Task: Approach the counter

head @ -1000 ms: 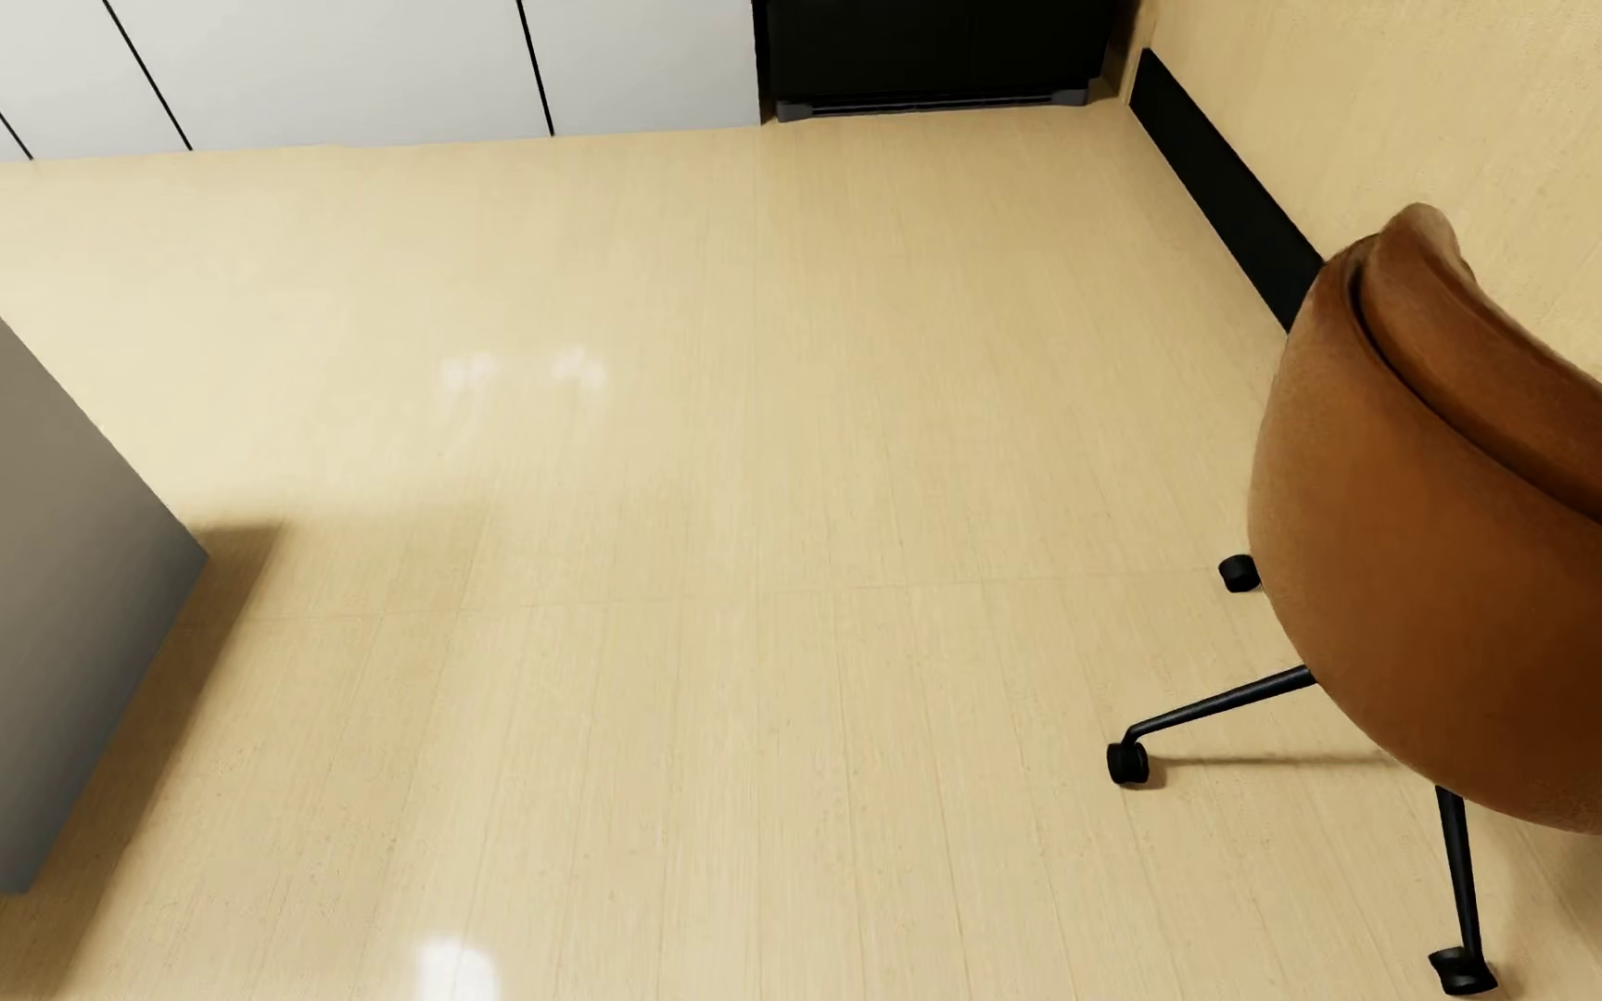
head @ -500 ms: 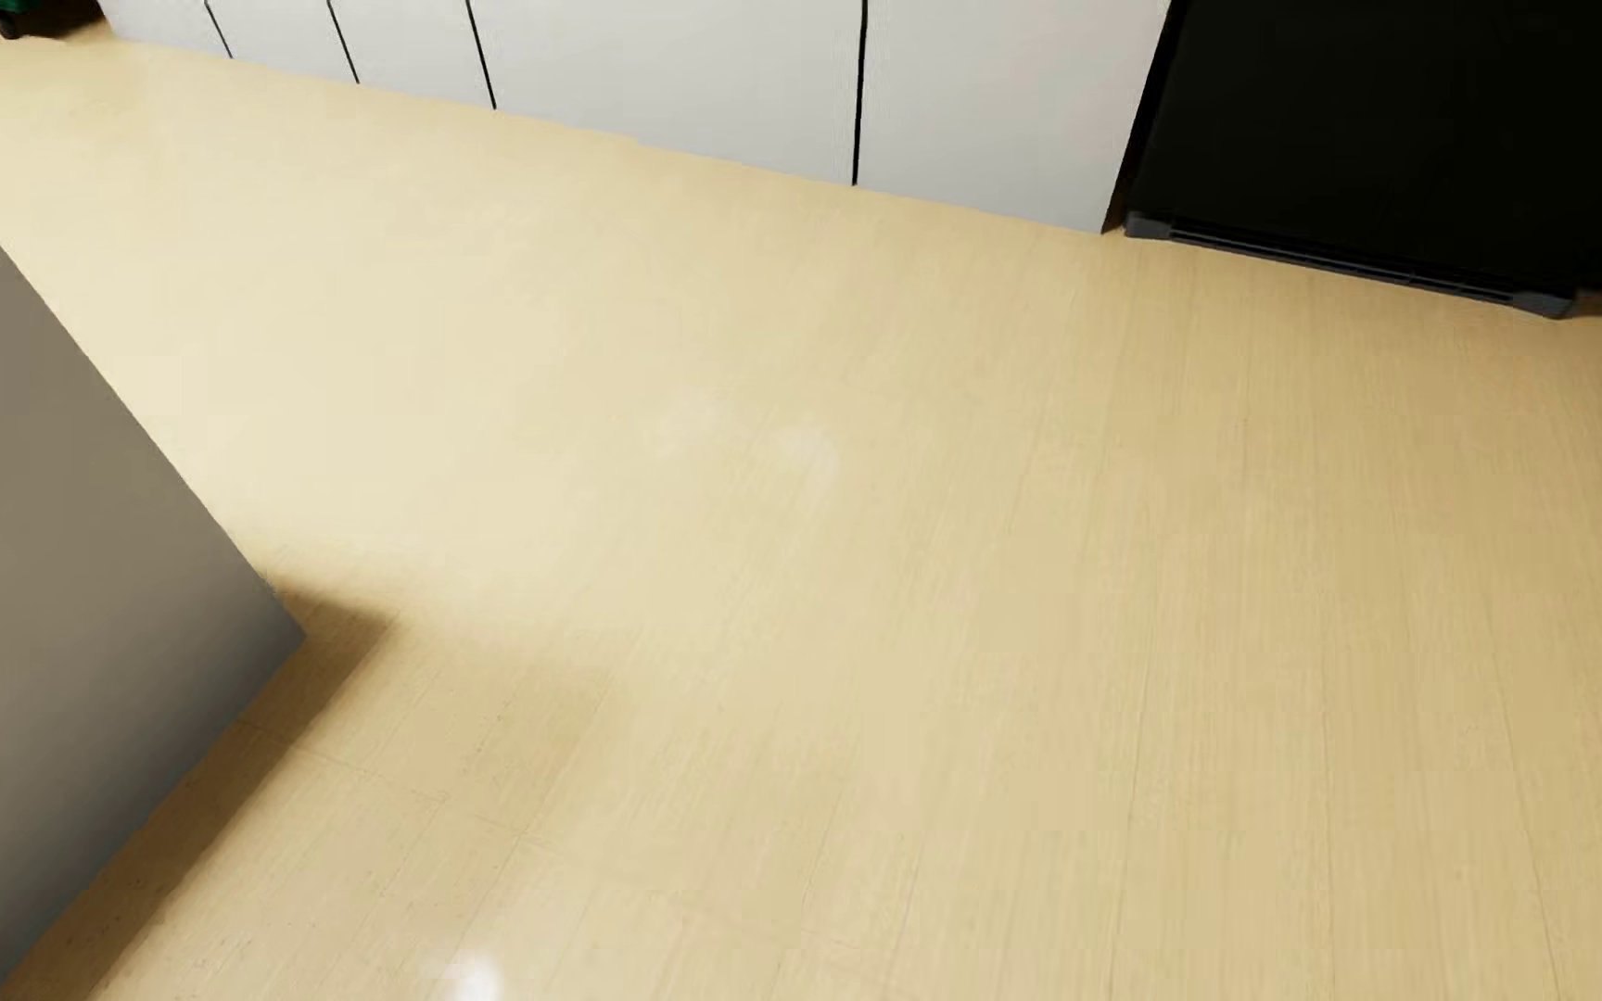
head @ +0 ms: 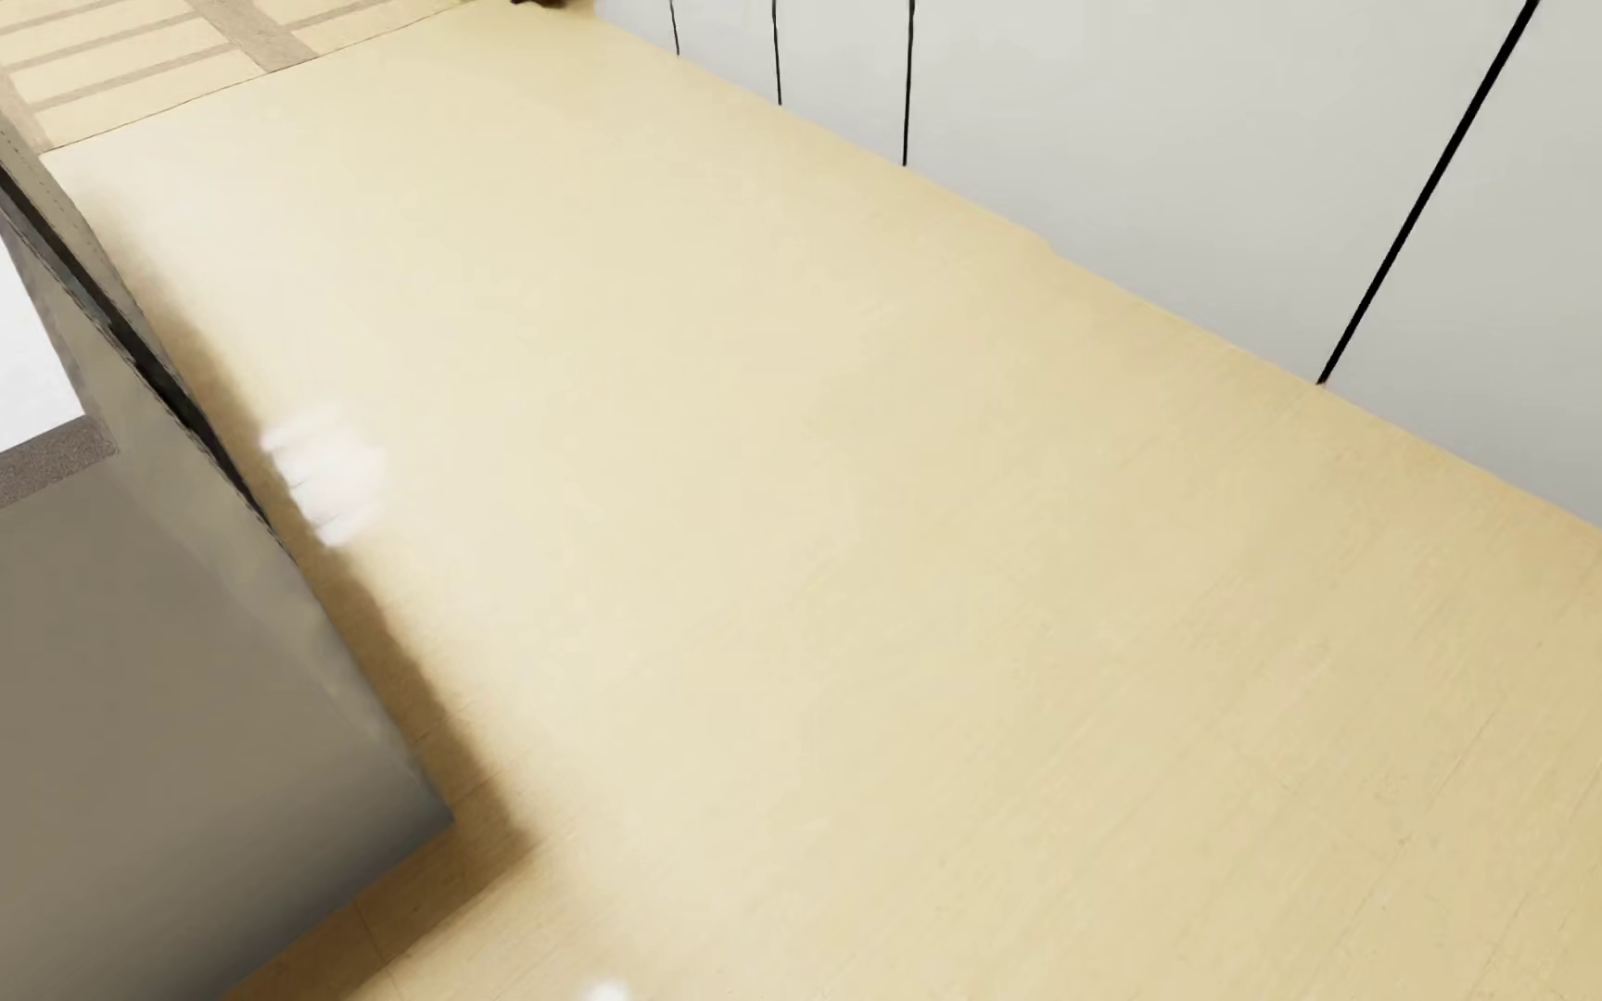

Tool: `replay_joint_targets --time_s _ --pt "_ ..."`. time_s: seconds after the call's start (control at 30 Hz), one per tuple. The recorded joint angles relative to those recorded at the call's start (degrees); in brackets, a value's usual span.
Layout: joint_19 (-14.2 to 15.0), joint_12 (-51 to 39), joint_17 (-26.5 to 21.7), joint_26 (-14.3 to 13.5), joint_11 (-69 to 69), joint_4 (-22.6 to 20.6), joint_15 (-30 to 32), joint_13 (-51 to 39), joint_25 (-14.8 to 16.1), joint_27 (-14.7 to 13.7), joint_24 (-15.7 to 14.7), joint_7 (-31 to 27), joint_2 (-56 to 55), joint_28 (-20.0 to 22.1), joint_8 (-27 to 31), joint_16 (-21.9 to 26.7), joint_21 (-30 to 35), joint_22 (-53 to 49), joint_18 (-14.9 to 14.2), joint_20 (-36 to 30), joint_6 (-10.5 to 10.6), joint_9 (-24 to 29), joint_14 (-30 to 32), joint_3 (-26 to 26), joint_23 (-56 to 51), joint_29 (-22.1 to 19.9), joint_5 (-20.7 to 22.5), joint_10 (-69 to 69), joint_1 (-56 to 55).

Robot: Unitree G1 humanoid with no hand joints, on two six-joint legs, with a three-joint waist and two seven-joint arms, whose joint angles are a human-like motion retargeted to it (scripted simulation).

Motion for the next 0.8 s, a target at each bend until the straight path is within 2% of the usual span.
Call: replay_joint_targets --time_s 0.03,0.07,0.13,0.2,0.23,0.27,0.3,0.33,0.37,0.4,0.43,0.47,0.5,0.53,0.57,0.6,0.63,0.67,0.7,0.73,0.77,0.8 --pt "0.0 1.2 -1.0 0.0 -3.9 -1.4 -4.2 -1.6 0.0 0.0 0.0 0.0 8.1 0.0 0.0 0.7 0.3 1.5 0.0 -0.8 -1.6 0.7 -7.9 3.4 -2.6 0.0 -0.5 0.4 -5.6" --pt "0.0 2.5 -2.2 0.0 -8.2 -2.2 -8.7 -2.6 0.0 0.0 0.0 0.0 16.5 0.0 0.0 1.5 0.0 2.7 0.0 -1.2 -2.9 1.7 -11.3 7.1 -6.3 0.0 -1.4 -4.5 -9.6" --pt "0.0 4.9 -2.9 0.0 -14.6 -2.0 -17.8 -6.8 0.0 0.0 0.0 0.0 28.4 0.0 0.0 2.9 -3.6 4.6 0.0 0.5 -4.9 1.7 -10.8 13.1 -10.0 0.0 -3.5 -21.3 -17.8" --pt "0.0 6.0 -4.0 0.0 -16.8 -0.1 -24.5 -12.0 0.0 0.0 0.0 0.0 35.8 0.0 0.0 3.5 -5.7 6.7 0.0 1.9 -5.3 0.6 -7.5 17.8 -13.9 0.0 -4.8 -42.7 -22.4" --pt "0.0 6.7 -4.4 0.0 -16.4 1.1 -25.6 -14.0 0.0 0.0 0.0 0.0 38.5 0.0 0.0 3.8 -6.5 7.6 0.0 2.7 -5.3 -0.1 -7.9 19.5 -15.4 0.0 -5.4 -48.4 -24.4" --pt "0.0 7.3 -4.5 0.0 -15.3 2.0 -24.9 -14.9 0.0 0.0 0.0 0.0 41.3 0.0 0.0 4.0 -7.7 8.4 0.0 3.3 -5.8 0.0 -8.6 21.3 -17.1 0.0 -7.1 -47.9 -26.2" --pt "0.0 7.9 -4.1 0.0 -12.5 2.1 -21.8 -14.7 0.0 0.0 0.0 0.0 43.5 0.0 0.0 4.0 -8.8 9.5 0.0 3.4 -6.5 0.3 -8.1 23.0 -18.3 0.0 -9.3 -43.1 -27.3" --pt "0.0 8.4 -2.9 0.0 -6.9 1.3 -15.2 -13.5 0.0 0.0 0.0 0.0 43.7 0.0 0.0 3.8 -9.7 11.1 0.0 3.2 -7.6 -0.4 -5.9 23.6 -18.8 0.0 -11.0 -36.9 -28.2" --pt "0.0 8.4 -1.4 0.0 2.2 -0.4 -5.2 -11.7 0.0 0.0 0.0 0.0 41.3 0.0 0.0 3.6 -9.9 13.1 0.0 2.6 -9.1 -1.1 -3.3 22.9 -18.1 0.0 -12.3 -30.8 -28.7" --pt "0.0 7.9 -0.1 0.0 14.3 -3.3 4.4 -9.6 0.0 0.0 0.0 0.0 37.4 0.0 0.0 3.2 -9.3 14.2 0.0 2.2 -10.4 -0.3 -3.7 20.9 -16.9 0.0 -13.2 -26.9 -26.0" --pt "0.0 7.2 0.4 0.0 27.1 -6.3 7.5 -7.9 0.0 0.0 0.0 0.0 32.3 0.0 0.0 2.6 -7.4 13.3 0.0 2.6 -10.9 1.3 -6.0 18.4 -15.6 0.0 -13.2 -26.6 -21.0" --pt "0.0 6.6 1.3 0.0 36.9 -7.8 3.6 -7.0 0.0 0.0 0.0 0.0 25.8 0.0 0.0 1.8 -4.4 11.4 0.0 3.0 -10.6 2.0 -7.7 15.6 -12.9 0.0 -12.0 -28.3 -15.6" --pt "0.0 5.9 2.7 0.0 41.0 -7.9 -0.2 -5.3 0.0 0.0 0.0 0.0 18.6 0.0 0.0 1.0 -3.7 8.3 0.0 3.9 -9.6 2.1 -8.3 12.5 -9.8 0.0 -9.8 -32.0 -9.6" --pt "0.0 5.4 3.7 0.0 38.3 -7.5 -0.2 -2.5 0.0 0.0 0.0 0.0 12.4 0.0 0.0 0.3 -4.2 4.1 0.0 5.2 -8.1 2.0 -8.3 8.7 -7.5 0.0 -7.5 -36.2 -3.5" --pt "0.0 4.9 3.8 0.0 29.9 -7.2 3.1 0.1 0.0 0.0 0.0 0.0 7.6 0.0 0.0 0.0 -2.1 -0.6 0.0 6.2 -7.2 2.0 -8.3 4.8 -5.4 0.0 -6.3 -40.4 2.6" --pt "0.0 3.9 3.6 0.0 17.9 -6.3 7.3 2.6 0.0 0.0 0.0 0.0 3.6 0.0 0.0 0.1 -0.1 -5.4 0.0 6.6 -6.4 1.9 -8.6 1.3 -3.5 0.0 -5.5 -43.7 7.8" --pt "0.0 2.0 3.4 0.0 5.2 -5.5 7.6 4.8 0.0 0.0 0.0 0.0 0.4 0.0 0.0 0.4 1.1 -9.6 0.0 6.8 -6.1 1.7 -9.3 -1.5 -1.8 0.0 -5.7 -45.8 12.0" --pt "0.0 -0.5 2.9 0.0 -5.6 -5.2 -0.6 6.1 0.0 0.0 0.0 0.0 -2.1 0.0 0.0 1.0 4.3 -13.3 0.0 6.9 -6.5 1.4 -10.8 -3.9 0.0 0.0 -6.7 -47.0 15.2" --pt "0.0 -2.9 2.2 0.0 -11.6 -4.8 -15.1 7.3 0.0 0.0 0.0 0.0 -3.8 0.0 0.0 1.7 8.9 -16.1 0.0 7.3 -6.9 1.1 -12.7 -6.0 1.4 0.0 -7.8 -47.3 18.2" --pt "0.0 -4.7 1.7 0.0 -12.4 -4.2 -25.0 9.0 0.0 0.0 0.0 0.0 -5.8 0.0 0.0 2.0 10.7 -18.4 0.0 8.6 -7.1 0.9 -14.4 -8.3 2.0 0.0 -9.3 -46.9 21.0" --pt "0.0 -5.7 1.4 0.0 -12.0 -3.4 -24.5 10.4 0.0 0.0 0.0 0.0 -7.7 0.0 0.0 1.9 12.1 -19.5 0.0 10.2 -7.0 1.3 -14.2 -10.3 2.9 0.0 -10.4 -46.3 23.8" --pt "0.0 -5.5 1.3 0.0 -10.8 -1.9 -15.5 11.4 0.0 0.0 0.0 0.0 -9.4 0.0 0.0 1.4 12.9 -19.8 0.0 11.8 -6.3 1.4 -10.8 -11.5 4.0 0.0 -9.8 -44.4 26.1"
